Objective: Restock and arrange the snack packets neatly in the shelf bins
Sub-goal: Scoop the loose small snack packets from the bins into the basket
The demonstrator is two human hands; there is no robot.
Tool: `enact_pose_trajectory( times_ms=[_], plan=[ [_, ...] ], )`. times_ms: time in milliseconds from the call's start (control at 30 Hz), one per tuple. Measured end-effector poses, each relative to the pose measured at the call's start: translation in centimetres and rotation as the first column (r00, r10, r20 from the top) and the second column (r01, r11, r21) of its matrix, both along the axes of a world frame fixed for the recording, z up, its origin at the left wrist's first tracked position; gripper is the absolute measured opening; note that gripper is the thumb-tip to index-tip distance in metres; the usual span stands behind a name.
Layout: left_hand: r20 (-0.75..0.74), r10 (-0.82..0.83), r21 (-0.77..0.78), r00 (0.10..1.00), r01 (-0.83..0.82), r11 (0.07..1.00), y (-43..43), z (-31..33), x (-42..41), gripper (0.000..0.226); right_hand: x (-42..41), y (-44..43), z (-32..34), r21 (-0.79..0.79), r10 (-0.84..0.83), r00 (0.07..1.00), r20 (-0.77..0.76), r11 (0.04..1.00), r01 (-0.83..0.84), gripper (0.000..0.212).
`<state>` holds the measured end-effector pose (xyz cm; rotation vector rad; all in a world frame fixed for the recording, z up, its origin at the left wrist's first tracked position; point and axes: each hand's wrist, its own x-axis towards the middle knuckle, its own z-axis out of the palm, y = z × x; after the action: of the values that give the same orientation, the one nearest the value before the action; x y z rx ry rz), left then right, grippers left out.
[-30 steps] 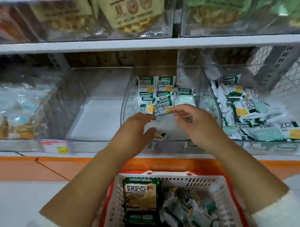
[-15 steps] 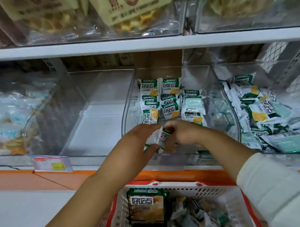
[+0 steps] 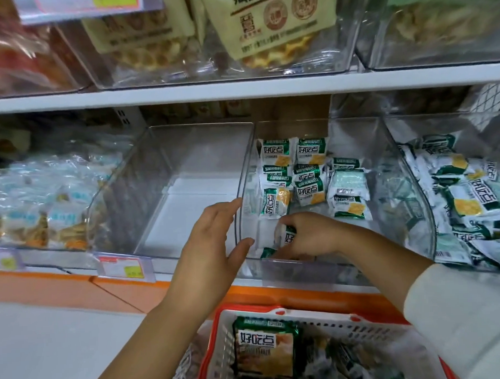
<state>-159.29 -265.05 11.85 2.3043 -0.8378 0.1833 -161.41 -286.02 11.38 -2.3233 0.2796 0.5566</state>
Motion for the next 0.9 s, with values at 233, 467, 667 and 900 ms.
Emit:
enact_pose_trajectory(
  times_ms=[233, 467, 667, 900],
  plan=[
    [0.149, -0.034, -0.1, 0.988, 0.049, 0.994, -4.1, 2.3, -1.6, 0.048, -3.7, -4.0, 1.5, 0.278, -0.467, 0.875, 0.124, 0.863, 0.422, 0.037],
    [-0.285, 0.04, 0.006, 0.958, -0.04, 0.999, -14.0, 0.6, 2.9, 0.055, -5.7, -5.6, 0.6, 0.393, -0.72, 0.665, 0.198, 0.68, 0.619, 0.03],
    [-0.212, 0.193, 0.341, 0.958, -0.112, 0.933, -16.9, -3.5, 6.5, 0.067, -5.3, -6.2, 0.1, 0.414, -0.715, 0.68, 0.16, 0.674, 0.612, 0.029],
    [-0.094, 0.103, 0.362, 0.99, -0.062, 0.93, -17.4, -4.3, 7.7, 0.06, -5.0, -6.3, -0.2, 0.384, -0.702, 0.699, 0.138, 0.689, 0.615, 0.03]
  ],
)
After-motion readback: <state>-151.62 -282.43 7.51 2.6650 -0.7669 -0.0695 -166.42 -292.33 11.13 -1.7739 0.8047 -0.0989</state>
